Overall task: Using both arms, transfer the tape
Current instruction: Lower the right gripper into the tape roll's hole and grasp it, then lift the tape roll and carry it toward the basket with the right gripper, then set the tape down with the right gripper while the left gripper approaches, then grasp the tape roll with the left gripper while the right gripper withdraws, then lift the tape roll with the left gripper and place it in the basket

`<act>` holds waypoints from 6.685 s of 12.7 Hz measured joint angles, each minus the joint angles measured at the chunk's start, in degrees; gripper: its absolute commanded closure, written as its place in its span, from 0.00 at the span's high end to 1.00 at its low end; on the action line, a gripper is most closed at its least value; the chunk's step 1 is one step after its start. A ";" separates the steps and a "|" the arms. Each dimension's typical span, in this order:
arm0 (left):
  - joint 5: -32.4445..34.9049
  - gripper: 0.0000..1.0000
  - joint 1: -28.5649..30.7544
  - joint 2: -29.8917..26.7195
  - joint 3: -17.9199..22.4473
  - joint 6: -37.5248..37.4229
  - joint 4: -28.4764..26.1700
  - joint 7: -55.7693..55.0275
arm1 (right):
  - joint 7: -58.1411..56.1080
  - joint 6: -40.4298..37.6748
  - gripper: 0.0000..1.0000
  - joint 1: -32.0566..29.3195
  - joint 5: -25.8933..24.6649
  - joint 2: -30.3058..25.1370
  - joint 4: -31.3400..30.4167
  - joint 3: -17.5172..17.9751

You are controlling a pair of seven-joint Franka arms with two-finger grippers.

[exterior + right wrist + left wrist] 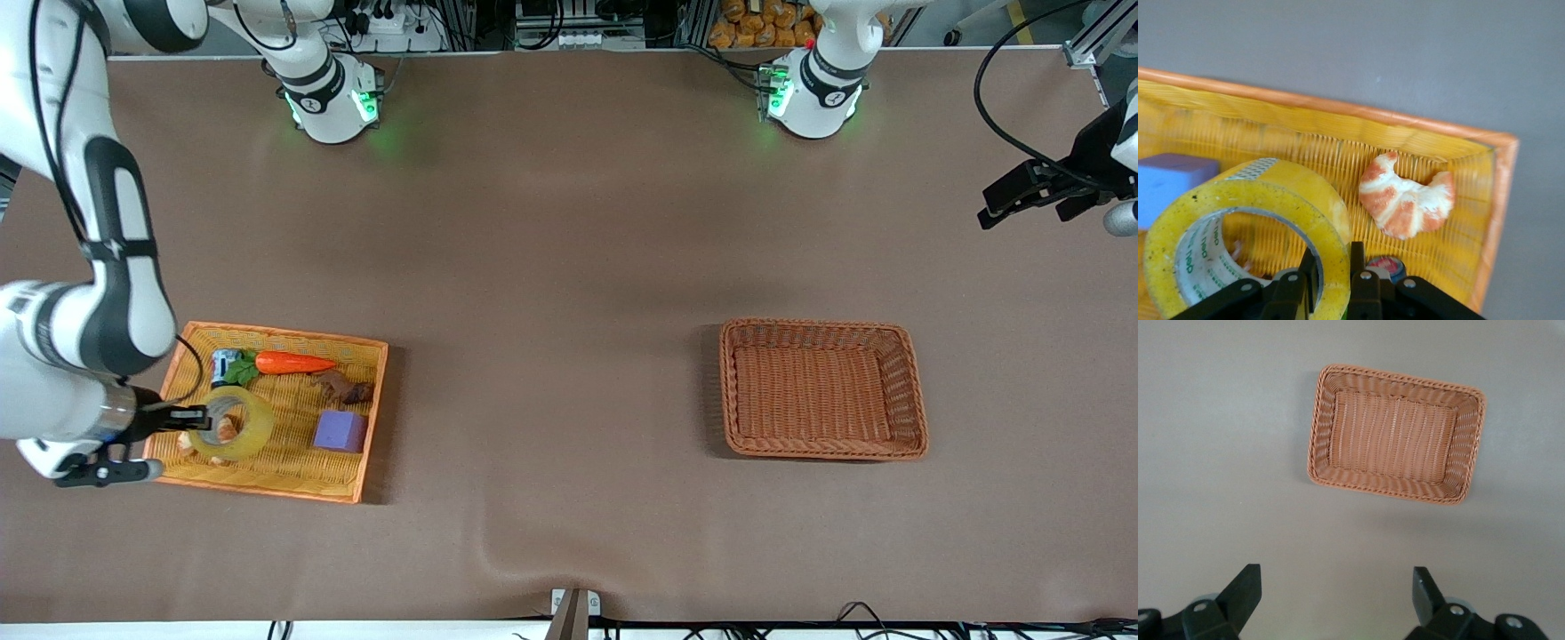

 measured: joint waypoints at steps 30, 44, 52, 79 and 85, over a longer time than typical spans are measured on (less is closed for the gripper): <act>-0.01 1.00 -0.19 0.40 -0.19 -0.42 0.00 0.29 | 46.82 20.26 1.00 39.28 -5.73 8.58 -3.08 8.90; -0.06 1.00 -2.47 10.81 -1.89 8.54 -0.15 0.29 | 14.58 -4.37 1.00 20.11 -7.74 -2.41 -0.58 7.26; -0.10 1.00 -13.49 21.56 -2.13 19.57 -0.41 -5.34 | 9.43 -18.43 1.00 16.79 -7.02 -20.43 -18.41 7.39; 5.56 0.00 -41.30 53.55 0.35 42.88 14.45 -29.63 | 18.81 -25.40 1.00 3.15 -6.64 -34.42 -8.97 7.01; 8.04 0.00 -38.67 52.00 0.91 40.76 15.67 -29.43 | 18.80 -26.28 1.00 1.99 -6.64 -35.56 -9.13 6.74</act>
